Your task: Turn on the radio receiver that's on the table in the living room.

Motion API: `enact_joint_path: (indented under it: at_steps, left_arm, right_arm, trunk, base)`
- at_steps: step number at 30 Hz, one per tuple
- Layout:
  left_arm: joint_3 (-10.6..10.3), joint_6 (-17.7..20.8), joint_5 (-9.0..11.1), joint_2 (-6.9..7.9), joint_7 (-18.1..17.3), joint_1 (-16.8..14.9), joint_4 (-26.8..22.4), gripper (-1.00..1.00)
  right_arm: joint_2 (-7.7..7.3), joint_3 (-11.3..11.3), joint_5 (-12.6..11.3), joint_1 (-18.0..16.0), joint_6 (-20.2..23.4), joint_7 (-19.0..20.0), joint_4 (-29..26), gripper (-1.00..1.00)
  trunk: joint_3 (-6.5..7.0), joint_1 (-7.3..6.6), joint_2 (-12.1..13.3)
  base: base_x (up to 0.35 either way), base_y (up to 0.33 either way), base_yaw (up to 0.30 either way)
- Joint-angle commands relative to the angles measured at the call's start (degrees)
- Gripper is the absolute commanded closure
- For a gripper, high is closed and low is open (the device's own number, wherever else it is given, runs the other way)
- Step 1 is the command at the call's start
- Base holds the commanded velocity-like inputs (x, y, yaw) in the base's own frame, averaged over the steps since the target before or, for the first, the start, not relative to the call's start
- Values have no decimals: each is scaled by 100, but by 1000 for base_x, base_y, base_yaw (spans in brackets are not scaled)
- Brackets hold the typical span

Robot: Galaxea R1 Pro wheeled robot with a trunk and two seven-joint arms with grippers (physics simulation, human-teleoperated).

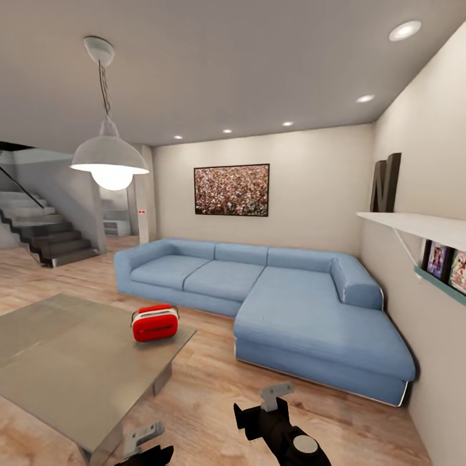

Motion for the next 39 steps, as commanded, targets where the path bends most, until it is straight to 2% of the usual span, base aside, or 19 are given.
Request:
enact_joint_path:
  at_steps: [1, 13, 20, 39]
  left_arm:
    - [0, -1, 0, 0, 1, -2, 0, -100]
    - [0, -3, -8, 0, 2, 0, 0, -100]
    - [0, -3, -9, 0, 2, 0, 0, -100]
    - [0, -4, -9, 0, -1, 0, 0, -100]
  right_arm:
    - [0, 0, -1, 0, 0, 0, -1, -100]
    - [0, 2, 6, 0, 0, 0, 20, -100]
    - [0, 190, 7, 0, -3, 0, 32, -100]
    - [0, 202, -1, 0, -9, 0, 33, -100]
  trunk:
    - [0, 0, 0]
    - [0, 0, 0]
    - [0, 0, 0]
    - [0, 0, 0]
  base:
    - [312, 67, 0]
    - [328, 11, 0]
    - [332, 0, 0]
    - [332, 0, 0]
